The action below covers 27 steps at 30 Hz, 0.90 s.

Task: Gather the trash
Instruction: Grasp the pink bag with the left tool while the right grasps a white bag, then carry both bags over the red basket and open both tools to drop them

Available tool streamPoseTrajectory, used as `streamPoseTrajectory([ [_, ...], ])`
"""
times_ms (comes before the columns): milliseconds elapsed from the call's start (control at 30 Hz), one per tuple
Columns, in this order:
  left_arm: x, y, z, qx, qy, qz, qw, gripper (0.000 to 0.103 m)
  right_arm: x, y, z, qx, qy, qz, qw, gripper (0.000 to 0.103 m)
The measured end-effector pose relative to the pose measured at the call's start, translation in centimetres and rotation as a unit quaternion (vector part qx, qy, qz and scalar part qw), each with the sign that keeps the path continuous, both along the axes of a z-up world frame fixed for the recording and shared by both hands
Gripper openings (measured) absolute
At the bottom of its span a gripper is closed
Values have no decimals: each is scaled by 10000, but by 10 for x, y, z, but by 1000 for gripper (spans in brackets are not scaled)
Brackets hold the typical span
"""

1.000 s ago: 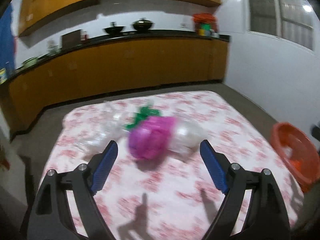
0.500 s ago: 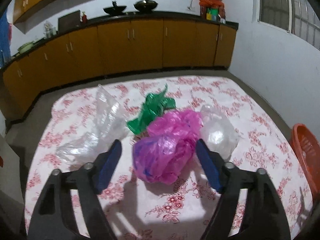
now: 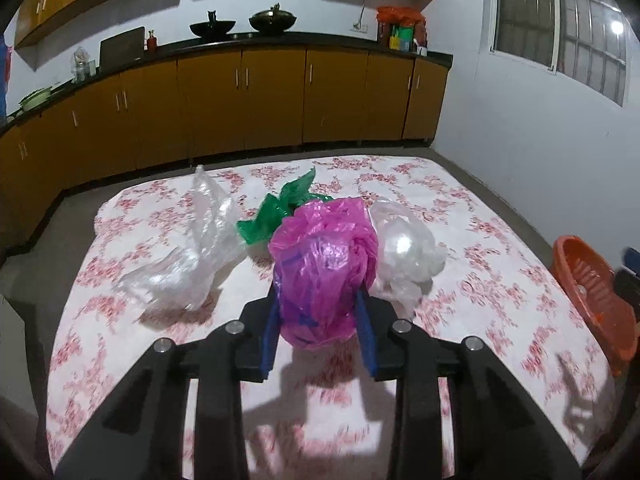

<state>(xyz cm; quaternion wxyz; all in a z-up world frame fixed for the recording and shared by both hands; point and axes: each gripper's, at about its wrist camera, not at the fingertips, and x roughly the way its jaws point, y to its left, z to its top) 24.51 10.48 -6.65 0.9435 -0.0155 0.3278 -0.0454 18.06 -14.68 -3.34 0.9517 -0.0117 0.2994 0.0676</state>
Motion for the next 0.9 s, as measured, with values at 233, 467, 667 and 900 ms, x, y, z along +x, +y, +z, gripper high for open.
streamPoseTrajectory([
  [233,-50,35,14,-240,-241,480,9983,34,36,55,-12,221,241,435,9985,77],
  [467,-65,75,26,-310,-473,1140,9919,34,85,116,-27,333,429,578,9968,75],
  [667,-59,88,33,-400,-559,1355,9884,34,118,153,-52,-88,738,611,9954,72],
  [900,-56,79,33,-409,-539,1224,9902,34,116,133,-60,-125,941,576,9938,44],
])
